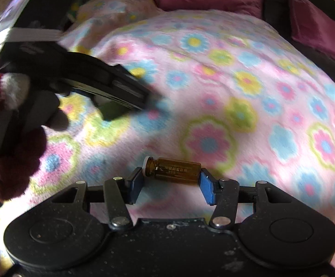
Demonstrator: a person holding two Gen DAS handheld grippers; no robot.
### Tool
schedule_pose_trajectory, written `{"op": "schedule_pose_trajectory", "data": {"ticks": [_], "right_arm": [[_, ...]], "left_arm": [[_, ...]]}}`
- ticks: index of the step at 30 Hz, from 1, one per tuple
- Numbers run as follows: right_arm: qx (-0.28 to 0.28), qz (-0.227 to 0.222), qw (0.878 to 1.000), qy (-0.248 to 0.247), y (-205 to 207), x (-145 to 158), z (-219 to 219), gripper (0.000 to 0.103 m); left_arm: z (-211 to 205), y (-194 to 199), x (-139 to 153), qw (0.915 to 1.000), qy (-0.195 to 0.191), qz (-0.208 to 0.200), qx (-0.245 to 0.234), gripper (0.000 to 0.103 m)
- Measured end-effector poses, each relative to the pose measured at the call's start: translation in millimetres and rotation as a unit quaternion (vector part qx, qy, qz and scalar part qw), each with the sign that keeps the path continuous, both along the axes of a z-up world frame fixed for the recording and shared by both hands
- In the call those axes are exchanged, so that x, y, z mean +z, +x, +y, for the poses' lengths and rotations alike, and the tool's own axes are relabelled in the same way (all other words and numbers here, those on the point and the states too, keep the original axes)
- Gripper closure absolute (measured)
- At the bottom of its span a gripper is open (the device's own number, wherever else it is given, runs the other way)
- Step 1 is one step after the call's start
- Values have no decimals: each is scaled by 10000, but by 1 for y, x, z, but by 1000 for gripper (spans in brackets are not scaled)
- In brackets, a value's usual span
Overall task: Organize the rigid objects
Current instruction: 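Lift and carry the black case and amber vial over the basket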
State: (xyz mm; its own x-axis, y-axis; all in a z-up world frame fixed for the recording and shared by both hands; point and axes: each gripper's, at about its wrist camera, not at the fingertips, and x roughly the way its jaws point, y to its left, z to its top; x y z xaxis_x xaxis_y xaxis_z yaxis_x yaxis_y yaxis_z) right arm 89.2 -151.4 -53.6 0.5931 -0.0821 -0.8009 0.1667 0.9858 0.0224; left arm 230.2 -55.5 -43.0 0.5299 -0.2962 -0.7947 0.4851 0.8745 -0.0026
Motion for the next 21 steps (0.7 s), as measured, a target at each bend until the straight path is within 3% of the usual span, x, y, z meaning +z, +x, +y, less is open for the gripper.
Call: {"op": "schedule_pose_trajectory", "data": {"ticks": [7,11,18,21], "right_arm": [[-459,193,9987,-76,-28,10,-27,52],[-632,61,9980,21,-41,24,-40,52],[-507,-298,9981,-177,-77,53,-47,52],[-521,-357,9979,-170,-92,61,-48,52]], "left_arm": [[-3,-8,1,9998,131,-115,-91,35],[-4,-16,1,9996,167,-189,-84,35],[1,-28,12,9998,-152,146,16,35],[2,-38,19,9997,62,34,212,35]]}}
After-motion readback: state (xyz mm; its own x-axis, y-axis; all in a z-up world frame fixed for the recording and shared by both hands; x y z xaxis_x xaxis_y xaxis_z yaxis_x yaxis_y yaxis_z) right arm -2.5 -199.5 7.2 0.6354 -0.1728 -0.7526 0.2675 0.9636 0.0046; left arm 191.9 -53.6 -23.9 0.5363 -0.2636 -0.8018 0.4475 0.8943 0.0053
